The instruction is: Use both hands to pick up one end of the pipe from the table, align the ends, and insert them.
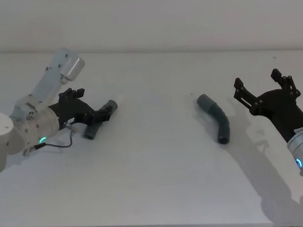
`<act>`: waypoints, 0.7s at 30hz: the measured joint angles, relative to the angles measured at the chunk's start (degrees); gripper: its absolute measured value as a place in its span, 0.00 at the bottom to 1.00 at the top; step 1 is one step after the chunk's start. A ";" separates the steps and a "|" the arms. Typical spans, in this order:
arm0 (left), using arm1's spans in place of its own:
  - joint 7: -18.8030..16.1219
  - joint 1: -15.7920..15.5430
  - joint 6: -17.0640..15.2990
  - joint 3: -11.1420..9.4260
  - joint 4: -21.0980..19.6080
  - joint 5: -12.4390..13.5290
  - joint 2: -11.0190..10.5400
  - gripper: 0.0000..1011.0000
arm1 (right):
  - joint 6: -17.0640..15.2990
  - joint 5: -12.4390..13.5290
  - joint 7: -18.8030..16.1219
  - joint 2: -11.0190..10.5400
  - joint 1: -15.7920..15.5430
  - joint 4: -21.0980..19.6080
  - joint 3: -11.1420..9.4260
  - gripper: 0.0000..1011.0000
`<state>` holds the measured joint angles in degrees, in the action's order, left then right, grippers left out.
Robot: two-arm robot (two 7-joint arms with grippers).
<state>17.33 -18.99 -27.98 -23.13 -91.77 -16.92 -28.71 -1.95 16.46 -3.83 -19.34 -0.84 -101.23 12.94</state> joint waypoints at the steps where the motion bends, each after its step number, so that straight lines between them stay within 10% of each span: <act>1: 0.12 -0.11 -0.12 -0.03 0.11 0.02 0.03 0.99 | 0.00 0.00 0.00 0.00 0.00 0.00 0.00 1.00; 21: 2.09 -1.71 -3.13 -0.59 1.77 0.43 1.04 0.99 | 0.00 0.00 0.00 0.00 0.00 0.00 0.00 1.00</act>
<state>19.42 -20.70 -31.11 -23.72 -90.00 -16.50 -27.67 -1.95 16.46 -3.83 -19.33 -0.84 -101.23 12.94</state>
